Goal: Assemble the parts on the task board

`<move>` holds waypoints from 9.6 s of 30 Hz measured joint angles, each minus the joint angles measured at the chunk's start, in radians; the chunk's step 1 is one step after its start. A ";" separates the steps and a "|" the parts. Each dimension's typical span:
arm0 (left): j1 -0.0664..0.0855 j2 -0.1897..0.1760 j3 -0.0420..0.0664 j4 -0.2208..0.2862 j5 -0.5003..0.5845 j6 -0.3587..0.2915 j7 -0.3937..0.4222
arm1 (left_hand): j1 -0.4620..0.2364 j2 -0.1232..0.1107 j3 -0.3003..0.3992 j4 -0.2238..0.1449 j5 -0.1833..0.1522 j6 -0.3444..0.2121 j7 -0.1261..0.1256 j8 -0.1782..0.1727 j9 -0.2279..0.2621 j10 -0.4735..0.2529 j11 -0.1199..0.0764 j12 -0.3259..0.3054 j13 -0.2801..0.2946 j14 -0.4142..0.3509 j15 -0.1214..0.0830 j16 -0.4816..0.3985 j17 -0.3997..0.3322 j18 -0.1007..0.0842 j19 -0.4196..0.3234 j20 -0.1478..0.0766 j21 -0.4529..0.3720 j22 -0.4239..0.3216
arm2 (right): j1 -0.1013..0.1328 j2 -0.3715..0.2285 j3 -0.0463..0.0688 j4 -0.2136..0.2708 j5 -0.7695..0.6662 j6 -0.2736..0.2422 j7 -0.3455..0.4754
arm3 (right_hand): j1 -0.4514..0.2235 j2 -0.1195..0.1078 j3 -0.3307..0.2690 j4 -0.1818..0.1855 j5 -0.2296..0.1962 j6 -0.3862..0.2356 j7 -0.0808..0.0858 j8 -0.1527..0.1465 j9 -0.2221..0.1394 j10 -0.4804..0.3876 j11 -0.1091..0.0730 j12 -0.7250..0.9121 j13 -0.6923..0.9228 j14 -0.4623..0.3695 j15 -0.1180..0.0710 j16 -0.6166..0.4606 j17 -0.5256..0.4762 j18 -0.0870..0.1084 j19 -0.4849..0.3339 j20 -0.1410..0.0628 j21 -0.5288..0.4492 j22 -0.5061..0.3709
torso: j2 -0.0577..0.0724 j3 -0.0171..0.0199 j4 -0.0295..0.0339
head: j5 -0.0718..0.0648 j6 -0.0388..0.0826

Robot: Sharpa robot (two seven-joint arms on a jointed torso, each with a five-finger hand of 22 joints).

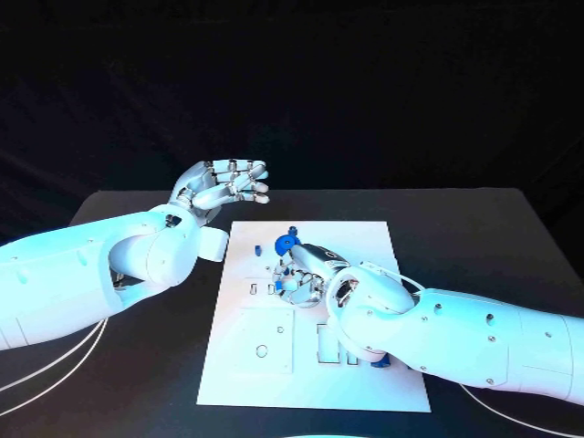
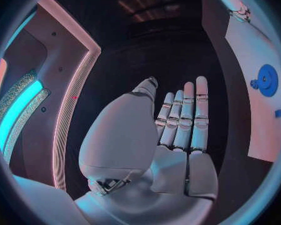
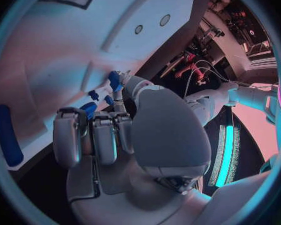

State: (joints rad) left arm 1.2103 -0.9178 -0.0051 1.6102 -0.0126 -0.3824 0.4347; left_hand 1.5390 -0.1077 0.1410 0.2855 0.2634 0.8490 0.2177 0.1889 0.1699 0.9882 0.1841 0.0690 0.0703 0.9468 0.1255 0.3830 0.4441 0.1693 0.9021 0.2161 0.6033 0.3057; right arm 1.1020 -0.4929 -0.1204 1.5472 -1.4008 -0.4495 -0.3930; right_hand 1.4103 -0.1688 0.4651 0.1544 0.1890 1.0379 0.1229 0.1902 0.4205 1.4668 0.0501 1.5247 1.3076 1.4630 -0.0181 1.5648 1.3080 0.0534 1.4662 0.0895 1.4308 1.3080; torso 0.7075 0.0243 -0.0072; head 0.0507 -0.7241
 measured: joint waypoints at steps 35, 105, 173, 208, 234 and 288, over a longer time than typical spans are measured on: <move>0.000 0.001 -0.002 -0.005 0.001 0.005 -0.003 | 0.000 0.000 0.000 0.000 0.000 0.000 0.000 0.000 0.000 0.000 0.000 0.000 0.000 0.000 0.000 0.000 0.000 0.000 0.000 0.000 0.000 0.000 | -0.010 0.020 0.000 -0.032 -0.021 -0.001 0.002 | -0.044 -0.036 0.000 0.000 -0.001 -0.044 0.015 0.001 0.008 0.000 0.000 -0.021 0.000 0.004 -0.004 0.000 0.000 0.000 0.000 0.000 -0.014 0.000 | -0.001 -0.0007 -0.0021 | 0.004 -0.006; 0.006 0.157 -0.016 -0.159 -0.952 0.501 -0.917 | -0.346 0.038 -0.072 0.011 -0.018 0.007 -0.125 0.512 0.338 0.208 -0.164 1.107 0.872 0.520 -0.159 1.138 0.864 -0.078 0.422 -0.146 0.816 0.884 | 0.162 -0.438 0.013 0.059 0.583 -0.112 0.506 | 0.078 0.031 -0.446 0.133 0.070 -0.132 0.036 -0.016 -0.023 -0.070 0.027 -0.151 0.000 0.004 0.025 -0.033 0.000 0.016 -0.088 0.023 -0.248 0.000 | -0.039 0.0127 -0.0093 | 0.033 -0.043; 0.012 0.194 -0.038 -0.194 -0.827 0.613 -0.957 | -0.215 -0.052 0.457 0.045 -0.016 -0.023 -0.142 0.577 0.392 0.211 -0.189 1.054 0.843 0.518 -0.176 1.146 0.863 -0.078 0.436 -0.154 0.832 0.919 | 0.151 -0.399 0.012 -0.006 0.552 -0.083 0.459 | 0.095 0.056 -0.430 0.130 0.055 -0.147 0.036 -0.001 -0.024 -0.070 0.027 -0.151 0.000 0.004 0.025 -0.040 -0.001 0.016 -0.091 0.020 -0.267 0.000 | -0.039 0.0106 -0.0075 | 0.029 -0.068; 0.000 0.155 -0.058 -0.105 -1.065 0.442 -0.955 | -0.328 -0.168 0.584 0.007 0.037 0.027 -0.165 0.612 0.394 0.311 -0.218 1.092 0.909 0.520 -0.202 1.180 0.863 -0.094 0.497 -0.189 0.868 1.002 | 0.149 -0.411 0.011 -0.004 0.539 -0.073 0.455 | 0.095 0.056 -0.426 0.134 0.059 -0.149 0.039 0.003 -0.024 -0.077 0.027 -0.155 0.000 0.004 0.025 -0.040 0.000 0.016 -0.091 0.020 -0.275 0.000 | -0.038 0.0117 -0.0093 | 0.050 -0.071; -0.007 0.170 -0.065 -0.118 -1.108 0.471 -0.957 | -0.340 -0.179 0.592 -0.001 0.042 0.033 -0.168 0.608 0.437 0.315 -0.221 1.092 0.907 0.517 -0.206 1.180 0.863 -0.094 0.501 -0.186 0.868 1.002 | 0.148 -0.413 0.011 -0.002 0.536 -0.069 0.456 | 0.091 0.052 -0.426 0.134 0.059 -0.149 0.039 0.003 -0.024 -0.077 0.027 -0.155 0.000 0.004 0.025 -0.044 0.000 0.016 -0.091 0.020 -0.275 0.000 | -0.037 0.0104 -0.0087 | 0.050 -0.083; -0.010 0.193 -0.068 -0.142 -1.102 0.530 -0.963 | -0.458 -0.108 0.595 0.002 0.039 0.073 -0.189 0.629 0.596 0.340 -0.232 1.092 0.908 0.516 -0.213 1.182 0.863 -0.109 0.508 -0.193 0.871 1.002 | 0.141 -0.409 0.011 -0.011 0.537 -0.062 0.457 | 0.086 0.057 -0.426 0.134 0.063 -0.153 0.035 0.007 -0.024 -0.077 0.027 -0.155 0.000 0.004 0.025 -0.044 -0.001 0.031 -0.091 0.020 -0.280 0.000 | -0.039 0.0117 -0.0104 | 0.048 -0.090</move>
State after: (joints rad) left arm 1.2000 -0.7250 -0.0726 1.4679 -1.1149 0.1479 -0.5279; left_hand 1.0807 -0.2155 0.7363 0.2875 0.3019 0.9217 0.0285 0.8179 0.7658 1.3285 -0.0479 1.1614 0.9786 1.4633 -0.0876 1.5646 1.3073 0.0605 1.4097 0.0230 1.4744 1.3081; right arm 1.2431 -0.9014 -0.1094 1.5362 -0.8637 -0.5120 0.0636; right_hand 1.4961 -0.1118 0.0391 0.2882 0.2518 0.8849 0.1581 0.1974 0.3961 1.3897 0.0768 1.3699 1.3081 1.4666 0.0070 1.5205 1.3074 0.0846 1.3750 0.1093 1.1513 1.3081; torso 0.6688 0.0360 -0.0175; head 0.0987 -0.8138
